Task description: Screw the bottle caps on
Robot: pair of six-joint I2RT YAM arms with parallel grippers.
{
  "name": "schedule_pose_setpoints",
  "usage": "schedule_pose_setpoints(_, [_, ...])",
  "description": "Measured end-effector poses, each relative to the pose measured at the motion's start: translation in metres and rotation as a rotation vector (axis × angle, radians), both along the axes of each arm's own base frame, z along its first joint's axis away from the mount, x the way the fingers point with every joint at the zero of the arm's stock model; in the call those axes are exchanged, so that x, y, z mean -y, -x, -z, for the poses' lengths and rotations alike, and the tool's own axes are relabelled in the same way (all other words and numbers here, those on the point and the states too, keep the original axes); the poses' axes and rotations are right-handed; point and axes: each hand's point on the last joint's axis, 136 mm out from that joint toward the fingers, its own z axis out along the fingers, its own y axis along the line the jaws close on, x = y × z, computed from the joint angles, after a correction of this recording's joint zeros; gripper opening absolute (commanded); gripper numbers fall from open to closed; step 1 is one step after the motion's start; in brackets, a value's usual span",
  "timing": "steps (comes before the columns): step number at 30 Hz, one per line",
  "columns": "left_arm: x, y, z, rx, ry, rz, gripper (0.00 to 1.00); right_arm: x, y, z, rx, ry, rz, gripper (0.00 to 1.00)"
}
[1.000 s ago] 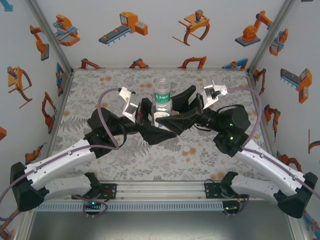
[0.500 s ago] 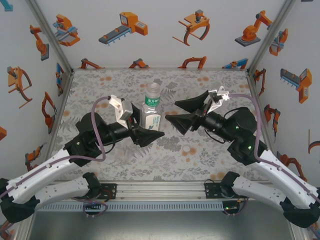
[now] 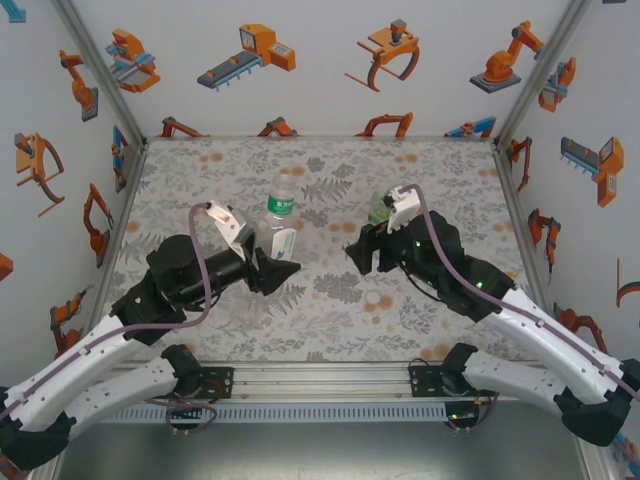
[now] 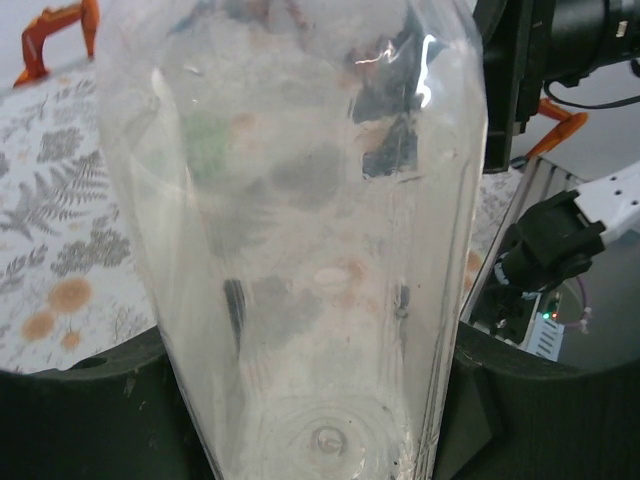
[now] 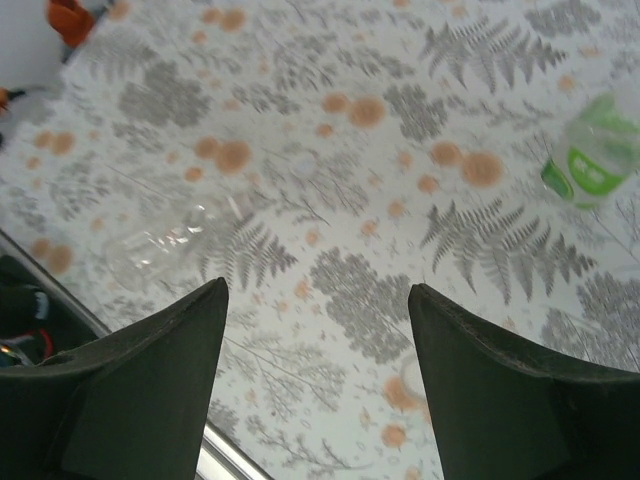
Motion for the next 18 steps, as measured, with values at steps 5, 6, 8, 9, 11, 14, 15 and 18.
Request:
schedule_pose_setpoints(5, [-0.001,-0.002,0.012,-0.027,-0.03,-0.01,0.0,0.005,-0.003,0.046,-0.109,0.108,0.048,0.65])
schedule_pose_setpoints(6, [-0.001,-0.002,0.013,-0.029,-0.033,-0.009,0.0,0.007,-0.004,0.055,-0.131,0.126,0.055,0.64])
schedule_pose_setpoints(8, [-0.001,-0.002,0.015,-0.032,-0.036,-0.01,0.0,0.008,-0.003,0.075,-0.179,0.165,0.068,0.63])
schedule_pose_setpoints(9, [-0.001,-0.002,0.016,-0.034,-0.038,-0.011,0.0,0.01,-0.002,0.086,-0.204,0.184,0.075,0.63])
schedule_pose_setpoints(11, [-0.001,-0.002,0.017,-0.036,-0.039,-0.014,0.0,0.012,-0.001,0.106,-0.254,0.217,0.09,0.62])
schedule_pose_setpoints(14, [-0.001,-0.003,0.019,-0.045,-0.037,-0.017,0.0,0.016,0.001,0.133,-0.326,0.257,0.117,0.61])
schedule_pose_setpoints(15, [-0.001,-0.003,0.02,-0.049,-0.037,-0.019,0.0,0.017,0.001,0.139,-0.344,0.267,0.126,0.61])
schedule_pose_setpoints(18, [-0.001,-0.004,0.026,-0.065,-0.041,-0.02,0.0,0.021,0.003,0.161,-0.404,0.296,0.152,0.61])
